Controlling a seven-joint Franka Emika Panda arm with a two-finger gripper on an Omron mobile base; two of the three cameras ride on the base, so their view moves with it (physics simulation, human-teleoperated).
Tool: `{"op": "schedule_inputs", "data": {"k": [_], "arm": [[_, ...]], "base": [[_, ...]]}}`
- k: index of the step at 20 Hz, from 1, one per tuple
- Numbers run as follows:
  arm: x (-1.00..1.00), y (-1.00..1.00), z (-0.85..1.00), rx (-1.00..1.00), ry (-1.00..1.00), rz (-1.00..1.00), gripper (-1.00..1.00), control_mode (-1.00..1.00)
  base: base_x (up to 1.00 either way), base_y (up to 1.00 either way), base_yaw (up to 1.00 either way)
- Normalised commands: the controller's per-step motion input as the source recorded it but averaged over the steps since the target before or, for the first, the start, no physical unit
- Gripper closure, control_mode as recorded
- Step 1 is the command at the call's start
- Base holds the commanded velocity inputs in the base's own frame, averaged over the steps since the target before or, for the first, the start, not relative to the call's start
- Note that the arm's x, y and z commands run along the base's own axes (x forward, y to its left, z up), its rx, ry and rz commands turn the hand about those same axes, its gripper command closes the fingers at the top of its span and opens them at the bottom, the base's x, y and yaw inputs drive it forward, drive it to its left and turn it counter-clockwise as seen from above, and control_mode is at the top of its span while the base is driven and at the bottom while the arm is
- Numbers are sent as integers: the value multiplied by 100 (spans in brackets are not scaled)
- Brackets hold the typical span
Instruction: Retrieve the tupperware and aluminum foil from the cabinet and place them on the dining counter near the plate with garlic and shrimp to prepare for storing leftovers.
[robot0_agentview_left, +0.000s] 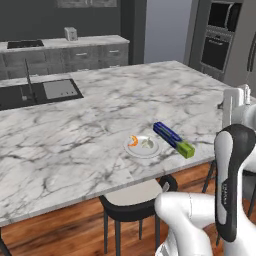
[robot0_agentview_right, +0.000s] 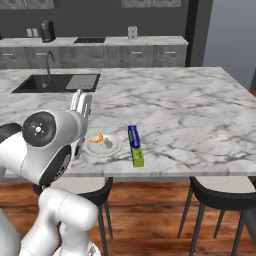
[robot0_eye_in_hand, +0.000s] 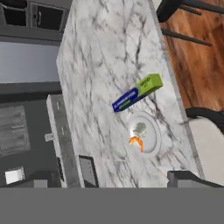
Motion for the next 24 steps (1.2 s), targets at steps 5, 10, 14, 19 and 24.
{"op": "schedule_inputs", "data": {"k": [5,10,14,19,24], "arm": [[-12,30,63,-22,21,4,-100,-100],[9,23,8,-9,8,-5,-100,100],[0,0,0,0,0,0,-100,100],[0,0,0,0,0,0,-100,100],[0,0,0,0,0,0,-100,100]], "base": [[0,0,0],[-5,13,-9],[-97,-50,-34],[-49,-92,-48],[0,-67,-76]]}}
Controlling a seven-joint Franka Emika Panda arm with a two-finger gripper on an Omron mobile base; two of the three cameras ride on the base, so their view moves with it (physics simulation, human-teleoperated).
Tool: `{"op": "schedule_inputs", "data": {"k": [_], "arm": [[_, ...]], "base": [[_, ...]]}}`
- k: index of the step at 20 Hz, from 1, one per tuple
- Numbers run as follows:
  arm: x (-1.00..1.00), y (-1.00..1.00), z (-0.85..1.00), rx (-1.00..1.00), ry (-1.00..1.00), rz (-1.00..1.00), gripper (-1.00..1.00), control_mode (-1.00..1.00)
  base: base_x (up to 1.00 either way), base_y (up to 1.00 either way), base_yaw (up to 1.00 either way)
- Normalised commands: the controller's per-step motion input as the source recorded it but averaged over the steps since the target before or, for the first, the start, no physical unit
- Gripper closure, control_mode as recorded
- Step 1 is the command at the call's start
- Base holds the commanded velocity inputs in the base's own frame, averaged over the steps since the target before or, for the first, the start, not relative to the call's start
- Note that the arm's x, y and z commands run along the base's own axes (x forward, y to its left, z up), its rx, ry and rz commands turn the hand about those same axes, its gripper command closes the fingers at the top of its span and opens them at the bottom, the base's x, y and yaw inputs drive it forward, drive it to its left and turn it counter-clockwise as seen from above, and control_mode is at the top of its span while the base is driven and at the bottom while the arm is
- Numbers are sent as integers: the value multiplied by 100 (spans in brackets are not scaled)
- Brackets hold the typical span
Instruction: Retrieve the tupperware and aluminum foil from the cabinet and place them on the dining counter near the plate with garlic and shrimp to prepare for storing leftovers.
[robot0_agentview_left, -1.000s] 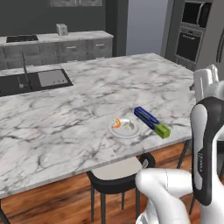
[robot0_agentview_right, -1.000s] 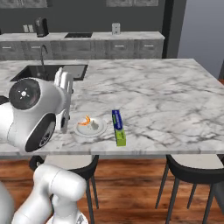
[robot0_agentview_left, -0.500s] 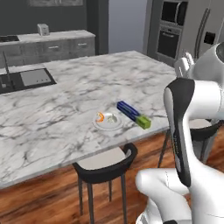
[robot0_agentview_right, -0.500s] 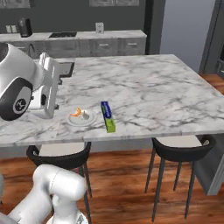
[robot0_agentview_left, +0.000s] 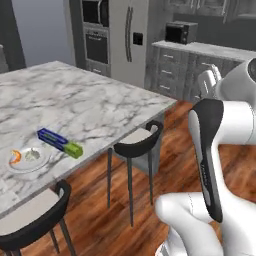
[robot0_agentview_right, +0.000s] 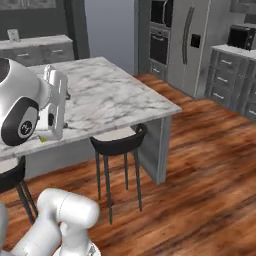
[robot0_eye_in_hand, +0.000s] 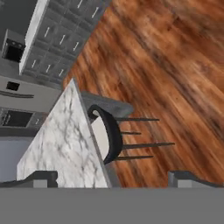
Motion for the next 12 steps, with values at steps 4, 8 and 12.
{"op": "schedule_inputs", "data": {"k": [4,8,12], "arm": [[0,0,0,0,0,0,-100,100],[0,0,0,0,0,0,-100,100],[0,0,0,0,0,0,-100,100]], "base": [[4,-43,-79],[28,-33,-73],[56,-16,-65]]}}
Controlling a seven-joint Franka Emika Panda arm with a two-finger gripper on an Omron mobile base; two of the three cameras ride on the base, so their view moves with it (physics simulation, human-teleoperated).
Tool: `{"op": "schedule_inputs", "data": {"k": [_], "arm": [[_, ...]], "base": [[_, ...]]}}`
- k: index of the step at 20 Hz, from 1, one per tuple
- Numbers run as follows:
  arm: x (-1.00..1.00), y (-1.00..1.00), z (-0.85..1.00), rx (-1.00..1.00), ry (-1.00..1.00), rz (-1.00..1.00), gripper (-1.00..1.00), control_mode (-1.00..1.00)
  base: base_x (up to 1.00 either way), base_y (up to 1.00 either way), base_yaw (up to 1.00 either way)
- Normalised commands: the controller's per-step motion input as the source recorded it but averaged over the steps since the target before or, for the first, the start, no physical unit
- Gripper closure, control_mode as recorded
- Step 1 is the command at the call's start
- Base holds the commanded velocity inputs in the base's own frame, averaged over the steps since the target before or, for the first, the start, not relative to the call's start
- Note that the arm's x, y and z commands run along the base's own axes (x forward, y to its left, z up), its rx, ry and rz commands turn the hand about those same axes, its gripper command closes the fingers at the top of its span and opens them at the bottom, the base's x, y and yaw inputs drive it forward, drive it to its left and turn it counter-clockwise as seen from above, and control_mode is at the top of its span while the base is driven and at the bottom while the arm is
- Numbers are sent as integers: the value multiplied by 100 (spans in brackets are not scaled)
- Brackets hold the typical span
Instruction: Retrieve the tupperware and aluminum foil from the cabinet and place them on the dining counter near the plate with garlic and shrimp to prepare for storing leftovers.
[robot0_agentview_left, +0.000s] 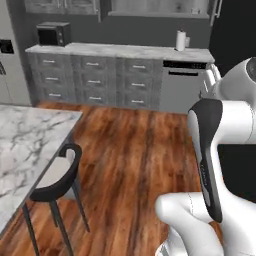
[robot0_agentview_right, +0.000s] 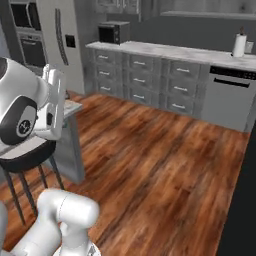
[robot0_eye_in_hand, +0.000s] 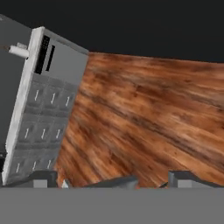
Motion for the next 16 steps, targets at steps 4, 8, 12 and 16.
{"op": "schedule_inputs", "data": {"k": [4,8,12,16], "arm": [[0,0,0,0,0,0,-100,100],[0,0,0,0,0,0,-100,100],[0,0,0,0,0,0,-100,100],[0,0,0,0,0,0,-100,100]], "base": [[95,19,-51],[100,64,-40],[100,68,-39],[100,49,-37]]}}
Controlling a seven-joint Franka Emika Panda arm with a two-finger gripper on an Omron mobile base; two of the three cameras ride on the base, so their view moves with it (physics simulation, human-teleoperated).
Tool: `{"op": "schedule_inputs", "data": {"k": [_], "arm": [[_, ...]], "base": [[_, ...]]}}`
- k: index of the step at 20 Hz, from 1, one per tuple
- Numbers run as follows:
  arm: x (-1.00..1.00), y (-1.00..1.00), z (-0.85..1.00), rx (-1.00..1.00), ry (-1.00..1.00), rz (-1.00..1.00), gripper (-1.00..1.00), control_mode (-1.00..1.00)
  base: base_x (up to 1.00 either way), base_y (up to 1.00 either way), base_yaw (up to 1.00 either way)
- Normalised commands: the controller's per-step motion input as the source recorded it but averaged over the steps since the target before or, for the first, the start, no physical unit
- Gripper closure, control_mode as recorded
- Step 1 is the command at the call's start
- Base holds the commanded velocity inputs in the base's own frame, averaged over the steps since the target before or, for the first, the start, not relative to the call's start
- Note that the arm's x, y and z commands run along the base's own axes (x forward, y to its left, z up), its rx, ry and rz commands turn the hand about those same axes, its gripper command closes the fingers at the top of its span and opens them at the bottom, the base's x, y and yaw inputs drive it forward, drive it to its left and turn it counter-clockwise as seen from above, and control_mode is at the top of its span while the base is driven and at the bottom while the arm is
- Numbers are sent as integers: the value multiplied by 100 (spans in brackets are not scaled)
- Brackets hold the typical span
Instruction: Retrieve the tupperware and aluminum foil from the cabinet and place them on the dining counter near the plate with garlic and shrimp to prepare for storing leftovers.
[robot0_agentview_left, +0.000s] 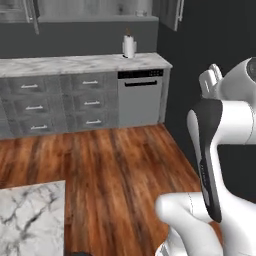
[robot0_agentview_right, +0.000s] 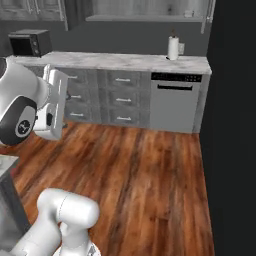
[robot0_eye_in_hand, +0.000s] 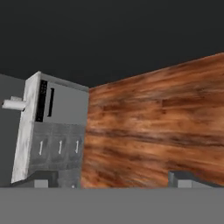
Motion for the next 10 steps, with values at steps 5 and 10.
{"op": "schedule_inputs", "data": {"k": [5,10], "arm": [[0,0,0,0,0,0,-100,100],[0,0,0,0,0,0,-100,100]], "base": [[100,0,-27],[100,-18,-13]]}}
